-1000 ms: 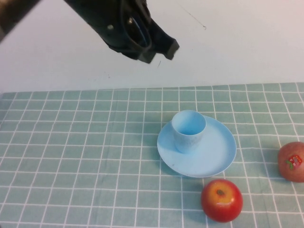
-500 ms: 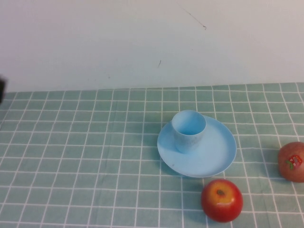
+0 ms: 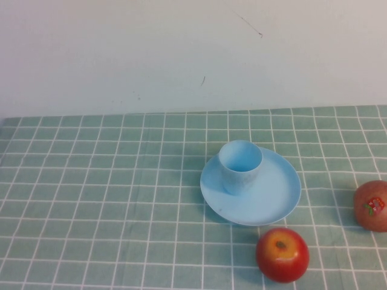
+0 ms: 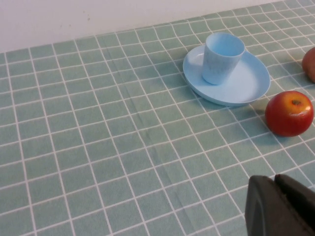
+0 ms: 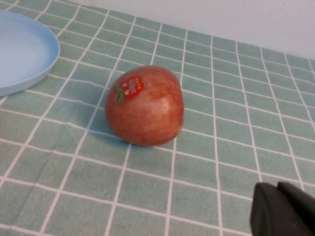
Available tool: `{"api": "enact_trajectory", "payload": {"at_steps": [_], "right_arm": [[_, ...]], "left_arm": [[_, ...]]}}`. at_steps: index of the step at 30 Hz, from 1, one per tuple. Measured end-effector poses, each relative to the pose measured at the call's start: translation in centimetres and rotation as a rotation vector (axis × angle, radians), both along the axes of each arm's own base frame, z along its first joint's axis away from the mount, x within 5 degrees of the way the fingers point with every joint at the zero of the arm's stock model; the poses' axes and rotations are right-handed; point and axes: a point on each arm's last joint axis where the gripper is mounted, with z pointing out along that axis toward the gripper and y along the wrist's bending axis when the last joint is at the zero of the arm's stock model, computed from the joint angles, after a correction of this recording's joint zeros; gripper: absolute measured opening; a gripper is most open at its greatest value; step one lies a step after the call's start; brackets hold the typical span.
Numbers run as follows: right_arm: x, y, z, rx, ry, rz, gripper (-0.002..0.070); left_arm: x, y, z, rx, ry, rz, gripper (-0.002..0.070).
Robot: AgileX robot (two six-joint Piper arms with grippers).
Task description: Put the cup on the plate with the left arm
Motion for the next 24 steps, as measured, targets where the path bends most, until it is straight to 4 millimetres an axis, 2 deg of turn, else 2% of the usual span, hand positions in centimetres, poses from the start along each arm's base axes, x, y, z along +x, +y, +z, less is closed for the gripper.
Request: {"api": "enact_trajectory", "payload": {"at_steps": [13, 18, 22, 24], "right_arm": [[0.0, 0.0, 0.0, 0.000, 0.000, 0.000, -0.0002], [0.0, 0.0, 0.0, 0.000, 0.000, 0.000, -0.0002], [0.0, 0.0, 0.0, 0.000, 0.000, 0.000, -0.0002], [0.0, 0.0, 0.0, 0.000, 0.000, 0.000, -0.0002]], "left_arm": [[0.0, 0.0, 0.0, -0.007, -0.012, -0.003, 0.0002], [1.2, -0.8, 0.8, -0.085, -0.189, 0.038, 0.0002], [3.4, -1.5, -1.1, -0.061, -0.295, 0.189, 0.0002], [4.7, -1.6, -3.3, -0.043, -0.309, 0.276, 0.0002]]}}
